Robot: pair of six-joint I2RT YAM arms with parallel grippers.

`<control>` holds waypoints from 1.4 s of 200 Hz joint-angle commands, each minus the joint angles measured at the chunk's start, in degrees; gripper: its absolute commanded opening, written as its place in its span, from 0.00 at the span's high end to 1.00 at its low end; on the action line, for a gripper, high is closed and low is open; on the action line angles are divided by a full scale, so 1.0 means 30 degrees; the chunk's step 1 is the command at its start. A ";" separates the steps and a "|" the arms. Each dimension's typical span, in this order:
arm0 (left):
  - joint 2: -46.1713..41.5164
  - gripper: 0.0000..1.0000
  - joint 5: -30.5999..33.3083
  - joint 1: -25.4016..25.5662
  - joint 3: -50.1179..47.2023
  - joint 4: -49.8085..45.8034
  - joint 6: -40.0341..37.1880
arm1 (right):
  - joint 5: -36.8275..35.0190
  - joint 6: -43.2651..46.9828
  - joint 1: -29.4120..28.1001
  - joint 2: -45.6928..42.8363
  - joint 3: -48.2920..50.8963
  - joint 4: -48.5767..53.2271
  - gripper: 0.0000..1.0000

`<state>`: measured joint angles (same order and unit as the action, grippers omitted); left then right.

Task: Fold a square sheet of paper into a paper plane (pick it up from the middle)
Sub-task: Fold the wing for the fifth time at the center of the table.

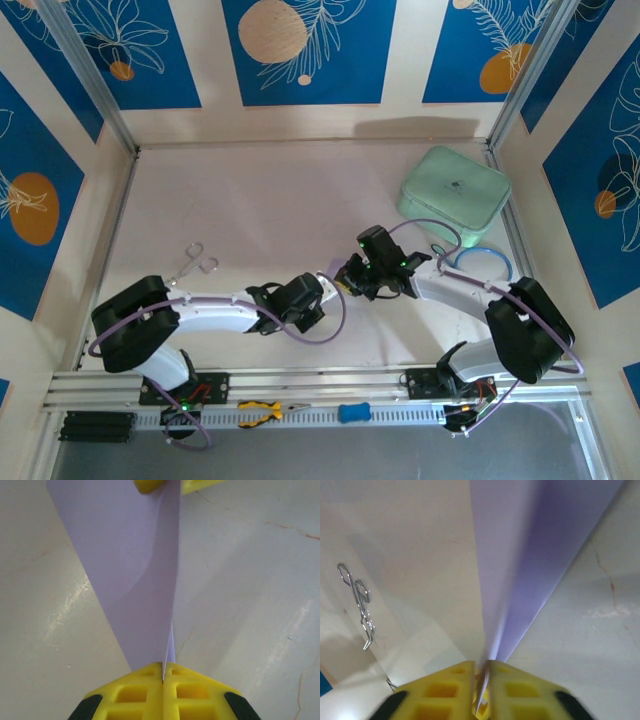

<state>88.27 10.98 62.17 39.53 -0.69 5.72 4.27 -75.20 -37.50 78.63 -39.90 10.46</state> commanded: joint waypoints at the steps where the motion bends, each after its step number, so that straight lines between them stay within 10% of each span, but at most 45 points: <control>1: 0.0419 1.00 -0.0703 0.0023 0.0490 -0.0206 0.0756 | -0.0596 0.0392 0.0076 -0.0929 0.0076 0.1365 0.70; 31: 0.1059 0.99 -0.2870 -0.0457 0.0672 0.0120 0.1924 | -0.1414 0.0683 0.0553 -0.2352 0.0500 0.2791 0.56; 136: 0.2610 0.92 -0.7531 -0.1848 0.1732 0.0052 0.3077 | -0.0093 0.1154 0.1589 -0.4510 0.2616 0.2223 0.54; 204: 0.3906 1.00 -1.0446 -0.2673 0.2686 0.0022 0.4747 | 0.0736 0.1595 0.1428 -0.4410 0.3713 0.0874 0.89; 280: 0.4078 1.00 -1.0877 -0.4631 0.2030 0.0787 0.8361 | 0.0120 0.3086 0.1028 -0.3760 0.4262 -0.0917 0.92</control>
<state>99.92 -21.43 51.35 47.31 1.06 24.34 4.56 -68.38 -34.06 66.22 -27.49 10.28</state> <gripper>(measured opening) 0.064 0.080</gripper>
